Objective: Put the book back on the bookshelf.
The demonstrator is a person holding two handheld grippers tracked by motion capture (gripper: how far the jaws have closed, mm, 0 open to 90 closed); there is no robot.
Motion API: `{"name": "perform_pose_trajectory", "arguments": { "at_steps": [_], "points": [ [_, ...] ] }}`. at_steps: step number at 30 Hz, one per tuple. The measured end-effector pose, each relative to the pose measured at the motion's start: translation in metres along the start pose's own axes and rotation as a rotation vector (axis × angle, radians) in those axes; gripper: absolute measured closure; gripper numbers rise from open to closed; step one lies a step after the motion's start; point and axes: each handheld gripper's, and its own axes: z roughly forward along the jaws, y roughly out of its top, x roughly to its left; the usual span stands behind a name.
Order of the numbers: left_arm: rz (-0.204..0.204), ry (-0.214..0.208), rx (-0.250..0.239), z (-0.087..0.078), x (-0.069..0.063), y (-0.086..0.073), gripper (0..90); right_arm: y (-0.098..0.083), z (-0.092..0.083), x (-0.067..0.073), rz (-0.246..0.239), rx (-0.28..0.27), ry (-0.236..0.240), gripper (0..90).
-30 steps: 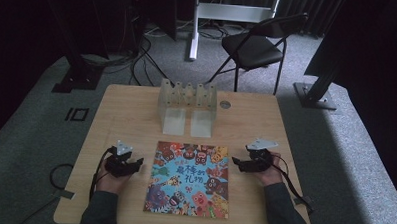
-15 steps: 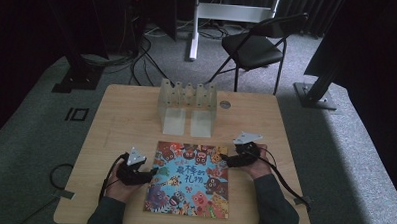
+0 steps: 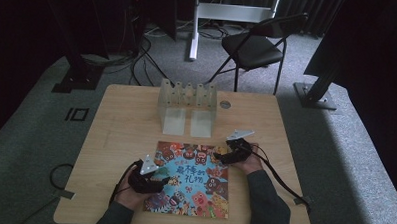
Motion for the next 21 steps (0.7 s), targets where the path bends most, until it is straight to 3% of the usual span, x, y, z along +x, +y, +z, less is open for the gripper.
{"name": "perform_pose_trajectory", "arguments": {
  "at_steps": [10,14,16,21],
  "points": [
    [0.096,-0.029,0.028,0.004,-0.038,0.003,19.7,-0.007,0.003,-0.002,0.011,0.002,0.033,17.9],
    [0.126,-0.054,0.038,0.008,-0.048,0.000,17.5,-0.008,0.004,-0.002,0.021,-0.003,0.041,17.9],
    [0.169,-0.067,0.046,0.010,-0.058,-0.001,17.5,-0.008,0.005,-0.003,0.029,-0.005,0.048,17.9],
    [0.200,-0.097,0.045,0.011,-0.068,-0.001,17.5,-0.009,0.004,-0.006,0.058,-0.016,0.071,18.2]
  ]
}}
